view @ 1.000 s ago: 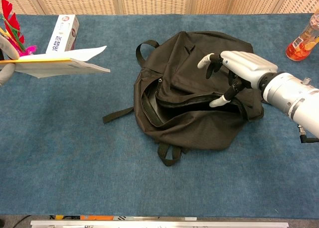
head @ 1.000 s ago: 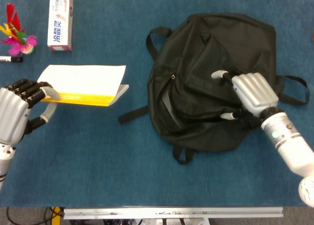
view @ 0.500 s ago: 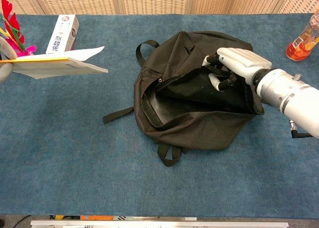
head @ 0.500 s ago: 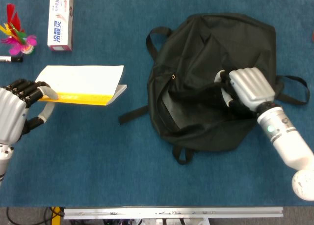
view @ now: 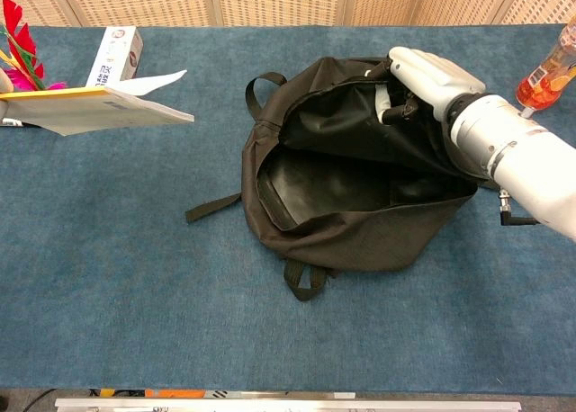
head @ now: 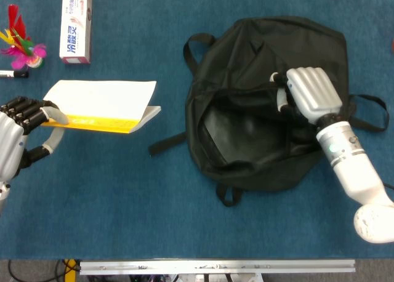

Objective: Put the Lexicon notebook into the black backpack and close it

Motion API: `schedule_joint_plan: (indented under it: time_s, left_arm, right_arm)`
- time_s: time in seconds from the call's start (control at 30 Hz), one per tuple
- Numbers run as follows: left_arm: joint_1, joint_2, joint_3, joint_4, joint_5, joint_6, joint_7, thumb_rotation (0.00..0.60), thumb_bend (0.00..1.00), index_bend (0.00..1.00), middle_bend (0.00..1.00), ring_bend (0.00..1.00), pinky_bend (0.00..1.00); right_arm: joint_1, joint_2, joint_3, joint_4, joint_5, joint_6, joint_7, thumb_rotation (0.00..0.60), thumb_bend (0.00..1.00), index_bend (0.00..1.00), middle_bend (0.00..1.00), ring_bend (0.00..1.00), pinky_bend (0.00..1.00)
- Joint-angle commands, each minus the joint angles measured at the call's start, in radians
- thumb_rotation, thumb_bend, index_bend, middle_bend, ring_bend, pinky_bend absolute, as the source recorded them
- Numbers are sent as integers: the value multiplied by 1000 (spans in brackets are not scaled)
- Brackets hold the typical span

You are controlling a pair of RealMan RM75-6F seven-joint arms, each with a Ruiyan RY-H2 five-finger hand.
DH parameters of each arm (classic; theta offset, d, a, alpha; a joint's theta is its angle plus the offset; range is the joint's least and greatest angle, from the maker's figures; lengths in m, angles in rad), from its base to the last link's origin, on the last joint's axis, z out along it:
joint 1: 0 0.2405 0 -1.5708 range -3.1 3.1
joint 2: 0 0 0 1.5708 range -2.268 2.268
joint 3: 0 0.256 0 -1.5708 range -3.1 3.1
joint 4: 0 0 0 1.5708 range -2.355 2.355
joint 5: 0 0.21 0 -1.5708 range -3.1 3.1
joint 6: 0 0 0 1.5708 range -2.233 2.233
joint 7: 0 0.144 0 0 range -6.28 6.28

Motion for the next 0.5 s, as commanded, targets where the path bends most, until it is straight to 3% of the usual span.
schedule_joint_plan:
  time_s: [0.03,0.5]
  left_arm:
    - [-9,27,-4,-39,1,-4,-39,600,424,628,587,580,566]
    - [-39,97,18,-139,67,-22,-106,600,424,629,587,574,566]
  right_arm:
    - [10,-27,19,-1,5,20,9,600,813,656,622,598,868]
    - [73,-116,168,-51,54,77,90,600,824,656,622,604,869]
